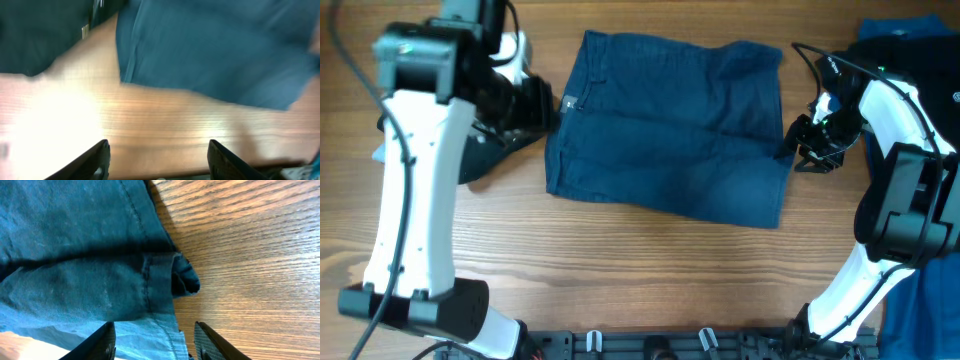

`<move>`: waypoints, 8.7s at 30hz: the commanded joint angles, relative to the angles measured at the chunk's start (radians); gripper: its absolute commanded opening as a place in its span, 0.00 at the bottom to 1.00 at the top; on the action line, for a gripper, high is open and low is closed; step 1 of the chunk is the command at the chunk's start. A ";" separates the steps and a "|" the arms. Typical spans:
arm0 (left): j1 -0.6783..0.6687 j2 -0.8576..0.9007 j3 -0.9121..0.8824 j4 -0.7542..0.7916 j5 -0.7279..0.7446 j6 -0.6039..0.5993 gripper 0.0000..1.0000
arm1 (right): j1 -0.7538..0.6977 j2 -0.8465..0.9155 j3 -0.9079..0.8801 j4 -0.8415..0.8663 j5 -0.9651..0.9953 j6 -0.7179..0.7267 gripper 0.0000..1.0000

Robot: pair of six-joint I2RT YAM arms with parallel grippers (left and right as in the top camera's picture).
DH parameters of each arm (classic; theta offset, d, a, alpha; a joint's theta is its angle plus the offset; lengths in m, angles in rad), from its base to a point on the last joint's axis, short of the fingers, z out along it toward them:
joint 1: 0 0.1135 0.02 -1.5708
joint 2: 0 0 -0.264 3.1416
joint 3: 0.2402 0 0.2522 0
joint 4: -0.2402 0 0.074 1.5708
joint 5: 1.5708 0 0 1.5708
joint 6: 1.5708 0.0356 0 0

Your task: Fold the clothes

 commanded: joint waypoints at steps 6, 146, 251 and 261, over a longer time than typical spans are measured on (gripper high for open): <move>0.032 0.001 -0.658 0.448 -0.034 0.008 0.69 | -0.004 -0.183 0.001 -0.003 -0.023 -0.011 0.57; 0.107 -0.647 -0.877 0.499 0.290 0.057 0.72 | 0.139 0.163 0.205 0.386 -0.014 0.090 0.58; -0.177 -0.998 -0.854 1.232 0.266 0.042 0.04 | -0.183 -0.974 0.182 0.109 0.080 0.203 0.04; -0.176 -0.694 -0.854 1.269 -0.043 0.064 0.04 | -0.175 -0.738 0.199 0.154 -0.019 0.203 0.04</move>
